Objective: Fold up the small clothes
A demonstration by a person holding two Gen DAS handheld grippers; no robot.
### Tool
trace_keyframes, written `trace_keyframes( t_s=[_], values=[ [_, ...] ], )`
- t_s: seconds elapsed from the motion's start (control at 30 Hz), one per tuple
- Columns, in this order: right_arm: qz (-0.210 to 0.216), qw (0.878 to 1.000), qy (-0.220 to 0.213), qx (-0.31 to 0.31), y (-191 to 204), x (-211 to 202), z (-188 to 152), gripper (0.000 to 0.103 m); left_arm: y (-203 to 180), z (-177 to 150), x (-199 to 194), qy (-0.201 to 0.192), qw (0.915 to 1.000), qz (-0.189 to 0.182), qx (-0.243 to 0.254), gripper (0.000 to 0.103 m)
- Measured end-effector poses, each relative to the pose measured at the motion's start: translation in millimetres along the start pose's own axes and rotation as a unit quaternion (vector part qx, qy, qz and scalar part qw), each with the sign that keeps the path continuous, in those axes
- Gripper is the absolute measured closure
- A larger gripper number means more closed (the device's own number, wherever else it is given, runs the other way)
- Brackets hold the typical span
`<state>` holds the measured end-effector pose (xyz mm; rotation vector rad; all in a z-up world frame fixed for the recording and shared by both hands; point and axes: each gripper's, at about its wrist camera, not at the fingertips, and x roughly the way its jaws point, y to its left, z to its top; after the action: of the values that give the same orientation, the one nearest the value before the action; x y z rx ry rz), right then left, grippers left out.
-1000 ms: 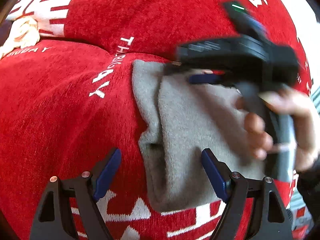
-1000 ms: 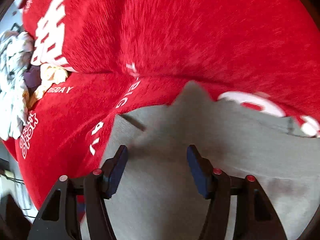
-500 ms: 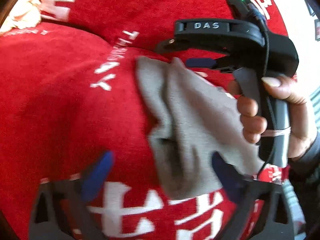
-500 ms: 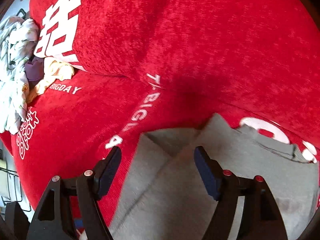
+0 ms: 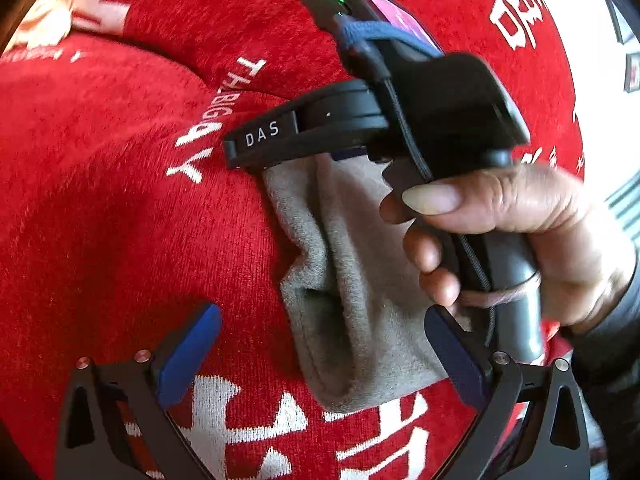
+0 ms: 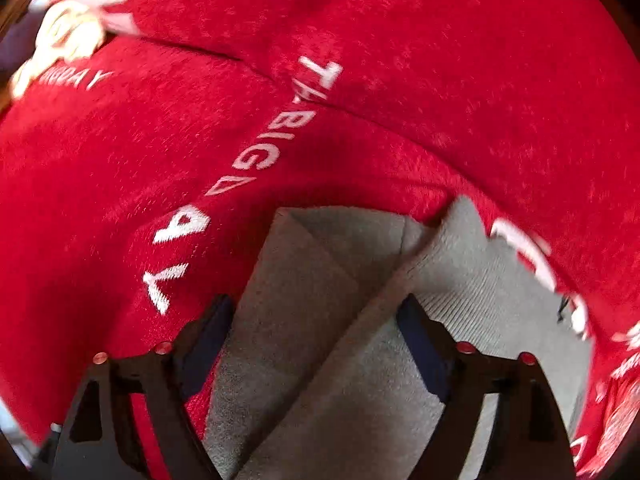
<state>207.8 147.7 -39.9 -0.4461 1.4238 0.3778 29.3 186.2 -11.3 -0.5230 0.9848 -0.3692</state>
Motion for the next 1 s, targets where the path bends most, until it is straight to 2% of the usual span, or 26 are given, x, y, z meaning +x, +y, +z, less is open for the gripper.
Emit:
trace_keyframes(
  t_s=[0.03, 0.07, 0.1, 0.17, 0.23, 0.4, 0.6, 0.7, 0.73, 0.77, 0.8, 0.83, 0.9, 0.93, 1.0],
  values=[
    [0.007, 1.000, -0.001, 0.000, -3, -2, -1, 0.039, -1, 0, -1, -0.001, 1.0000, -0.003, 0.002, 0.001],
    [0.006, 1.000, -0.002, 0.003, -9, -4, -1, 0.063, -2, 0, -1, 0.000, 0.9999, -0.010, 0.001, 0.001],
    [0.013, 1.000, -0.001, 0.012, -20, -8, -1, 0.079, -2, 0, 0, 0.000, 0.9999, -0.013, 0.001, 0.001],
    [0.063, 0.997, -0.005, 0.049, -44, -15, -3, 0.081, 0, 1, 0, -0.003, 0.9999, -0.015, -0.001, 0.001],
    [0.115, 0.990, -0.034, 0.073, -66, -29, -12, 0.082, 0, 1, 1, -0.007, 0.9998, -0.016, -0.001, 0.001],
    [0.197, 0.971, -0.089, 0.103, -102, -53, -37, 0.082, -11, 6, 6, -0.013, 0.9997, -0.022, -0.002, 0.001],
    [0.237, 0.958, -0.124, 0.106, -117, -59, -46, 0.082, -32, 8, 17, -0.015, 0.9995, -0.015, 0.023, 0.001],
    [0.248, 0.953, -0.136, 0.105, -119, -60, -48, 0.082, -36, 10, 23, -0.009, 0.9983, -0.050, 0.027, 0.001],
    [0.249, 0.953, -0.137, 0.105, -118, -59, -48, 0.082, -37, 11, 25, -0.005, 0.9975, -0.063, 0.031, 0.007],
    [0.250, 0.953, -0.137, 0.105, -119, -57, -49, 0.082, -39, 13, 29, -0.001, 0.9970, -0.069, 0.037, 0.034],
    [0.251, 0.952, -0.137, 0.108, -120, -54, -50, 0.082, -40, 13, 31, 0.008, 0.9969, -0.067, 0.041, 0.055],
    [0.253, 0.951, -0.137, 0.111, -122, -54, -50, 0.082, -40, 12, 33, 0.015, 0.9973, -0.060, 0.040, 0.059],
    [0.258, 0.949, -0.137, 0.117, -124, -52, -50, 0.082, -34, 12, 32, 0.009, 0.9982, -0.053, 0.026, 0.080],
    [0.257, 0.950, -0.138, 0.116, -126, -53, -52, 0.082, -32, 13, 30, 0.003, 0.9983, -0.055, 0.019, 0.083],
    [0.252, 0.951, -0.141, 0.113, -127, -54, -53, 0.082, -28, 14, 25, -0.013, 0.9980, -0.060, 0.011, 0.084]
  ],
)
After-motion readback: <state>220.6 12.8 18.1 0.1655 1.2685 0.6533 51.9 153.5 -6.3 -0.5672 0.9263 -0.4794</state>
